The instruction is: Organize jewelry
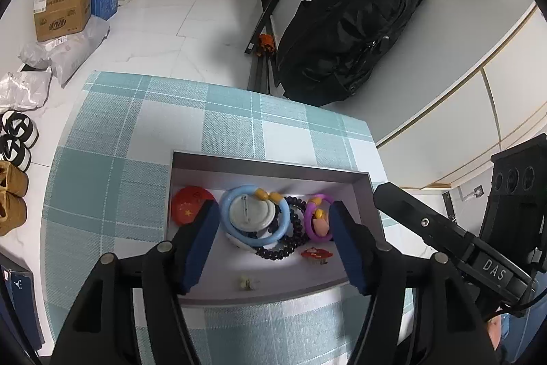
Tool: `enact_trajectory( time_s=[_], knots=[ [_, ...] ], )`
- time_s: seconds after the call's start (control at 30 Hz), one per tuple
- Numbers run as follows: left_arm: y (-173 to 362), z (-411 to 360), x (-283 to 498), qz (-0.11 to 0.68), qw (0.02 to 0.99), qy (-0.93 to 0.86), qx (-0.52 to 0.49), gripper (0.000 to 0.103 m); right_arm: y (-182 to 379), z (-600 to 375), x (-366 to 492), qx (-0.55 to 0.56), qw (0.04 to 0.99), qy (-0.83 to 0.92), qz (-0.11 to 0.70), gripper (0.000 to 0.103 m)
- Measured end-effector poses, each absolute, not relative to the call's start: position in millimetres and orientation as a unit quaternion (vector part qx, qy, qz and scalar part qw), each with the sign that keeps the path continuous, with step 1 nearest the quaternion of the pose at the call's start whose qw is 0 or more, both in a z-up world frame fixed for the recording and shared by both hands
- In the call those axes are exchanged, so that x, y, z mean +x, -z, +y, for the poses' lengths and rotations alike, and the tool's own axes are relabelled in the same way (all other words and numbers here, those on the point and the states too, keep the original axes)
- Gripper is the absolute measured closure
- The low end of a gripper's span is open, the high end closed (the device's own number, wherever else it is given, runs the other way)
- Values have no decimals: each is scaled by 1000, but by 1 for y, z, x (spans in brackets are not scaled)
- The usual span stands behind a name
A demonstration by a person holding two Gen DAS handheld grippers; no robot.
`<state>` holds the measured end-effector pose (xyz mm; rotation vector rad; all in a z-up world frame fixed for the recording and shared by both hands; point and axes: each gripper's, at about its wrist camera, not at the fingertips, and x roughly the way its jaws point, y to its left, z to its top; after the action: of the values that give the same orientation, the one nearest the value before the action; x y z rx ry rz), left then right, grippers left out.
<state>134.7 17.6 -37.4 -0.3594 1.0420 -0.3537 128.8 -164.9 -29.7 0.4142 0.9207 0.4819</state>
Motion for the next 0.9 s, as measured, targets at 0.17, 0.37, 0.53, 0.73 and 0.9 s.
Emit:
enact_trajectory(
  time_s=[0.17, 0.37, 0.53, 0.73, 0.9],
  knots=[
    [30, 18, 128, 478, 849, 164, -152, 37, 27, -170, 124, 192, 855, -219, 428, 49],
    [17, 23, 113, 447, 872, 144, -140, 37, 21, -173, 115, 182, 868, -212, 411, 39],
    [4, 26, 98, 413, 895, 120, -118, 36, 12, -168, 101, 159, 882, -217, 386, 26],
    [-3, 24, 84, 391, 911, 96, -91, 36, 1, -159, 78, 122, 900, -225, 353, 14],
    [-10, 21, 67, 369, 923, 88, -71, 29, -7, -161, 61, 112, 909, -221, 334, 6]
  ],
)
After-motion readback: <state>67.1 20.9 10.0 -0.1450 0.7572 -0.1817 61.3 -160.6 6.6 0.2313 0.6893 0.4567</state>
